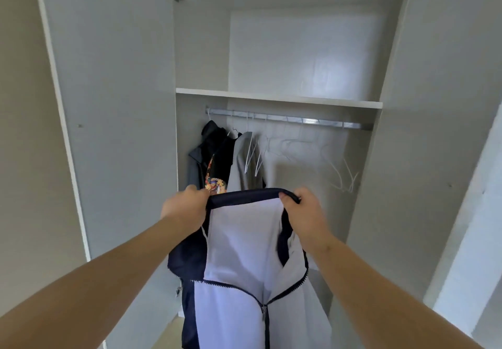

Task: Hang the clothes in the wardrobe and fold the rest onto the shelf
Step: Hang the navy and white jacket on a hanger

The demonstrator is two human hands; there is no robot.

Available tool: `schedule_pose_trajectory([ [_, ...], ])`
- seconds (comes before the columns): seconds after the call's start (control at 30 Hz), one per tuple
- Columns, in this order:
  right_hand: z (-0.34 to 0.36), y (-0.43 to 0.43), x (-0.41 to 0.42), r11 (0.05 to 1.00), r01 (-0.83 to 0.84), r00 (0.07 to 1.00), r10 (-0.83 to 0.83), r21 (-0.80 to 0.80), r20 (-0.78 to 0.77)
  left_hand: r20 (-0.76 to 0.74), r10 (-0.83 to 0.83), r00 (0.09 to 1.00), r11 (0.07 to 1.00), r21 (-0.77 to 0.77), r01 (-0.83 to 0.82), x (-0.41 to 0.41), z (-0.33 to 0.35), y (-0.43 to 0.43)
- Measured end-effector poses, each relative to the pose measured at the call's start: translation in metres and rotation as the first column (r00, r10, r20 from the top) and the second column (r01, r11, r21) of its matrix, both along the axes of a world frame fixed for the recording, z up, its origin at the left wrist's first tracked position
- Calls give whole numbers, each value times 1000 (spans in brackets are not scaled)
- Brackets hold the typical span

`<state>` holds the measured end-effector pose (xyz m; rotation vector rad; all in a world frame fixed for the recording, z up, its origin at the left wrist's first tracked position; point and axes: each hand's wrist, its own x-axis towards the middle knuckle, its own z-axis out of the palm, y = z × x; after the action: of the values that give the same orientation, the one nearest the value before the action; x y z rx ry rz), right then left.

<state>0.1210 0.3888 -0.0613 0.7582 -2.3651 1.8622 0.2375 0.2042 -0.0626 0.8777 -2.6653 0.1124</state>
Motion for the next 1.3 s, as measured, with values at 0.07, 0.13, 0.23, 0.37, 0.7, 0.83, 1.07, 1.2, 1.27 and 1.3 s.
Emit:
schedule_pose_trajectory([
  [0.07,-4,-24,-13,1000,-24,1000,24,4,-3,-73,37,997,979,204,-22,-9,-2,-26],
  [0.13,-9,-48,-26,999,-42,999,42,13,-4,-238,135,962,818,575,27,-22,-5,-52],
  [0.23,-17,-79,-46,998,-59,997,58,28,45,-366,414,833,270,924,272,-42,-5,-74],
  [0.37,-16,-139,-83,996,-92,977,87,17,196,-334,542,771,-21,912,410,-79,3,-121],
  [0.7,-29,-256,-141,967,-238,896,184,87,404,-337,644,687,-147,827,543,-153,24,-212],
  [0.83,-26,-286,-178,965,-233,897,167,117,410,-358,677,642,-135,798,588,-185,22,-232],
  [1.07,-29,-339,-267,986,-161,926,136,43,353,-457,717,527,-22,740,672,-240,39,-272],
  [1.2,-36,-361,-314,986,-143,950,113,83,291,-379,761,527,-89,743,664,-268,39,-286],
  [1.27,-38,-372,-335,984,-160,950,131,82,284,-344,795,500,-79,759,646,-283,38,-291],
  [1.3,-38,-378,-345,984,-164,949,141,61,280,-319,817,480,-83,758,646,-291,38,-293],
])
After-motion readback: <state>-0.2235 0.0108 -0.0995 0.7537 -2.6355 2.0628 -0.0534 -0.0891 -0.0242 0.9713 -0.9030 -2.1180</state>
